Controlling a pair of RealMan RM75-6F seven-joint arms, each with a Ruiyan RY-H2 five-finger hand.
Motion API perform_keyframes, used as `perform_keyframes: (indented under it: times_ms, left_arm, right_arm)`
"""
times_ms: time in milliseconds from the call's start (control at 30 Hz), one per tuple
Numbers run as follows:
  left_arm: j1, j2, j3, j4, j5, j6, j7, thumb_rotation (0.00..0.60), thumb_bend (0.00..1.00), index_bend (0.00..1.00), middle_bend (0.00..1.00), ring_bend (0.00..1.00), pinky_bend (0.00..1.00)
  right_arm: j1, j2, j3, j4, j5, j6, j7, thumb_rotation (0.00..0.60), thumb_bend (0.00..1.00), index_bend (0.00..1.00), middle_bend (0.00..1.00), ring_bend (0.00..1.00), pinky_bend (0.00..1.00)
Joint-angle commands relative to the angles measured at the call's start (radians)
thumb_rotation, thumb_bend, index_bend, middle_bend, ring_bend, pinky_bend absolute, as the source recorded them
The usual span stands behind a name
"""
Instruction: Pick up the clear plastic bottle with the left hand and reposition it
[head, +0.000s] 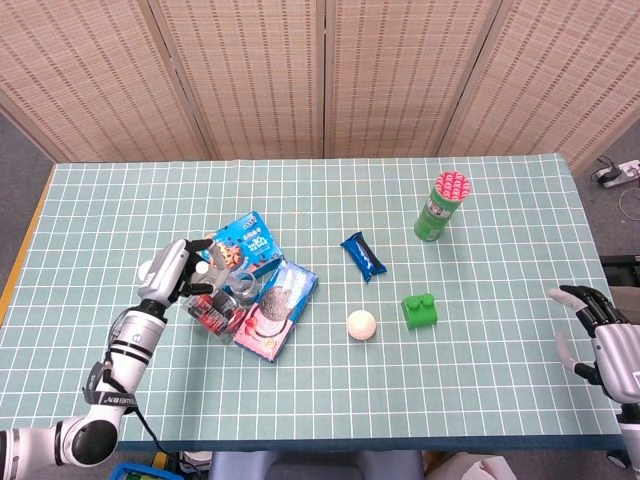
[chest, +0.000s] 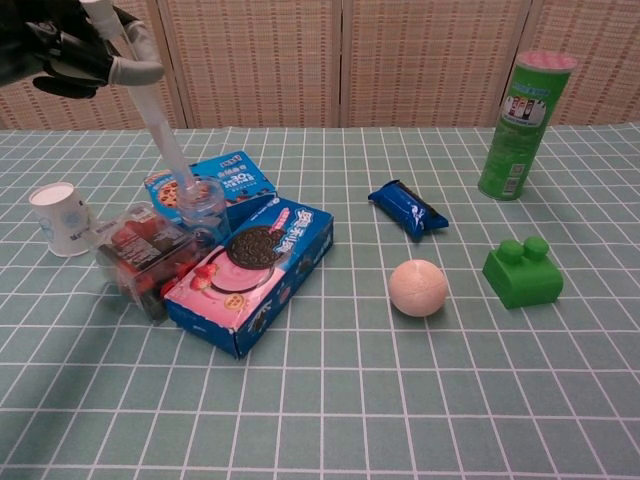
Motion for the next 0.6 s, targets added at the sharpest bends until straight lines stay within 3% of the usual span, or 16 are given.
perform_keyframes:
  times_ms: [33,600]
  left_arm:
    - [-0.002,-0.013,0.007,0.016,-0.001,-0.005,-0.002,0.600,0.53,0.80,1.00,1.00,1.00]
    - [-0.029,-0.138,0.044,0.184,0.008,-0.016,0.022,0.600,0.53,0.79,1.00,1.00,1.00]
  right_arm:
    - [-0.001,0.001,0.000,0.000,0.000,0.001,0.001,0.600,0.47,0.23,0.19,0.13,0.35]
    - [0.001,0.004,-0.001,0.003,-0.003,-0.001,0.014,0.600,0.47,0.23,0.19,0.13,0.35]
